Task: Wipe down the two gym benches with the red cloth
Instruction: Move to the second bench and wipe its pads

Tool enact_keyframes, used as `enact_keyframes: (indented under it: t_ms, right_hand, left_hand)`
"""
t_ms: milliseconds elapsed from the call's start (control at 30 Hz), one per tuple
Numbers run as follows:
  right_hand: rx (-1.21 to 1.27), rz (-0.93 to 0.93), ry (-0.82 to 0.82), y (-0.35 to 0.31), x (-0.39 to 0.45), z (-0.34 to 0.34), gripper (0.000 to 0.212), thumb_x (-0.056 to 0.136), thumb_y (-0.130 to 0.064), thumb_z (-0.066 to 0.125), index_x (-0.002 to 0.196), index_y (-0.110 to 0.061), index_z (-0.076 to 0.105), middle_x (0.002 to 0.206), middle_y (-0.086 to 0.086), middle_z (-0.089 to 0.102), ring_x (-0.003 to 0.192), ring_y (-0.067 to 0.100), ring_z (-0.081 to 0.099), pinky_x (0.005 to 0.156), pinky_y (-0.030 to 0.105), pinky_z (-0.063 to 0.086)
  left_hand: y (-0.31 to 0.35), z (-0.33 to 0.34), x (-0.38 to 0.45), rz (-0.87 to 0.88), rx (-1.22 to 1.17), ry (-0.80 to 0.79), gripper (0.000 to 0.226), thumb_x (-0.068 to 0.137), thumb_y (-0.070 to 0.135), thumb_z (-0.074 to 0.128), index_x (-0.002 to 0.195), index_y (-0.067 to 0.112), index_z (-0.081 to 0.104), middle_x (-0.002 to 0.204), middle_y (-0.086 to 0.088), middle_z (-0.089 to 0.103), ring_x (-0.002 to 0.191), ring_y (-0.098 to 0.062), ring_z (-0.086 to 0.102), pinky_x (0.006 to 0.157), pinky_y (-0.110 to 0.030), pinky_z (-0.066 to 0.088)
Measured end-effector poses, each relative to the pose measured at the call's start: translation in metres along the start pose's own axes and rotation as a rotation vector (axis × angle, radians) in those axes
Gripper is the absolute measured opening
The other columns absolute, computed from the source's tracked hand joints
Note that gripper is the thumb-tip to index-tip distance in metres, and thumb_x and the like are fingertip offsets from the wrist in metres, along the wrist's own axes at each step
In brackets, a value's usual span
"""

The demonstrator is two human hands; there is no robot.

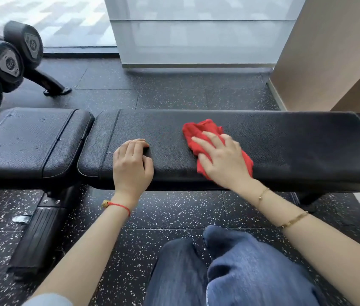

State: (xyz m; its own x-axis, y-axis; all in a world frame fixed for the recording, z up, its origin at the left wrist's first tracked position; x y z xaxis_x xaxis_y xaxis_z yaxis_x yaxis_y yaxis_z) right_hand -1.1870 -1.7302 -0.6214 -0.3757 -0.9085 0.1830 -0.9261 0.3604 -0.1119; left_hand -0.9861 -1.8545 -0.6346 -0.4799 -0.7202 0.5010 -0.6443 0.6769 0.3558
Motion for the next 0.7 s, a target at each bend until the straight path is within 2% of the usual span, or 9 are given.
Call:
enact_keyframes:
  t_ms: [67, 133, 267, 367, 433, 600, 700]
  right_hand:
    - [-0.008, 0.106, 0.016, 0.005, 0.010, -0.001, 0.047, 0.094, -0.045, 0.041, 0.141, -0.044, 0.042, 0.152, -0.008, 0.038, 0.129, 0.032, 0.036, 0.108, 0.042, 0.026]
    - [-0.017, 0.110, 0.030, -0.013, 0.017, 0.000, 0.048, 0.094, -0.044, 0.042, 0.141, -0.042, 0.043, 0.151, -0.006, 0.039, 0.126, 0.033, 0.037, 0.106, 0.042, 0.027]
    - [0.013, -0.114, -0.017, -0.052, 0.007, 0.005, 0.050, 0.092, -0.044, 0.041, 0.142, -0.041, 0.044, 0.150, -0.007, 0.040, 0.127, 0.033, 0.038, 0.107, 0.043, 0.028]
    - [0.037, -0.196, -0.010, -0.034, -0.006, 0.001, 0.051, 0.091, -0.045, 0.038, 0.141, -0.042, 0.045, 0.149, -0.009, 0.043, 0.127, 0.032, 0.041, 0.106, 0.044, 0.030]
    - [0.043, -0.122, 0.019, -0.006, -0.006, -0.003, 0.050, 0.089, -0.046, 0.039, 0.139, -0.044, 0.046, 0.147, -0.011, 0.044, 0.126, 0.030, 0.041, 0.105, 0.042, 0.031]
    - [0.031, 0.226, 0.031, 0.053, 0.031, -0.002, 0.046, 0.093, -0.042, 0.044, 0.139, -0.043, 0.045, 0.151, -0.007, 0.039, 0.130, 0.035, 0.036, 0.109, 0.043, 0.026]
    - [0.023, 0.225, 0.002, 0.032, 0.056, 0.004, 0.048, 0.093, -0.043, 0.042, 0.141, -0.043, 0.042, 0.152, -0.006, 0.035, 0.132, 0.035, 0.033, 0.110, 0.044, 0.024]
  left_hand:
    - [0.000, -0.001, 0.000, -0.002, 0.003, 0.000, 0.030, 0.082, 0.016, 0.045, 0.107, 0.010, 0.062, 0.115, -0.005, 0.066, 0.113, -0.030, 0.057, 0.100, -0.044, 0.042]
    - [0.000, 0.000, 0.000, -0.003, 0.004, -0.002, 0.030, 0.082, 0.016, 0.046, 0.107, 0.010, 0.062, 0.115, -0.005, 0.066, 0.113, -0.030, 0.057, 0.100, -0.043, 0.041]
    - [-0.001, 0.000, 0.000, -0.011, 0.013, -0.011, 0.031, 0.081, 0.017, 0.047, 0.107, 0.010, 0.062, 0.115, -0.006, 0.066, 0.113, -0.031, 0.056, 0.100, -0.045, 0.040]
    - [-0.001, 0.001, 0.000, -0.011, 0.016, -0.016, 0.032, 0.082, 0.018, 0.046, 0.108, 0.010, 0.062, 0.116, -0.006, 0.066, 0.114, -0.031, 0.056, 0.100, -0.044, 0.040]
    - [-0.001, 0.001, 0.000, -0.014, 0.015, -0.019, 0.031, 0.083, 0.018, 0.046, 0.109, 0.010, 0.062, 0.117, -0.006, 0.065, 0.115, -0.030, 0.055, 0.101, -0.044, 0.040]
    - [0.003, 0.000, 0.000, -0.012, 0.045, -0.043, 0.034, 0.084, 0.019, 0.044, 0.112, 0.011, 0.061, 0.120, -0.007, 0.063, 0.119, -0.030, 0.053, 0.103, -0.045, 0.039]
    - [0.005, 0.001, 0.002, -0.017, 0.082, -0.079, 0.031, 0.087, 0.017, 0.049, 0.115, 0.012, 0.060, 0.123, -0.008, 0.060, 0.122, -0.030, 0.050, 0.104, -0.045, 0.037]
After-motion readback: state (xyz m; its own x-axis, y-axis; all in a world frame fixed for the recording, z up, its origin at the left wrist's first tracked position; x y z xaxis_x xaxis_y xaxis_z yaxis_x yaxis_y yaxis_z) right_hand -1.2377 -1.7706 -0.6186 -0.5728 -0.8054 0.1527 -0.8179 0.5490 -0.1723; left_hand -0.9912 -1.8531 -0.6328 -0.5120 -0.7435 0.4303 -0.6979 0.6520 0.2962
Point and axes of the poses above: each hand's wrist, its own x-axis towards the middle knuckle, its own z-axis out of the palm, y = z × x, the point moved 4 cm from there along x, towards the middle knuckle
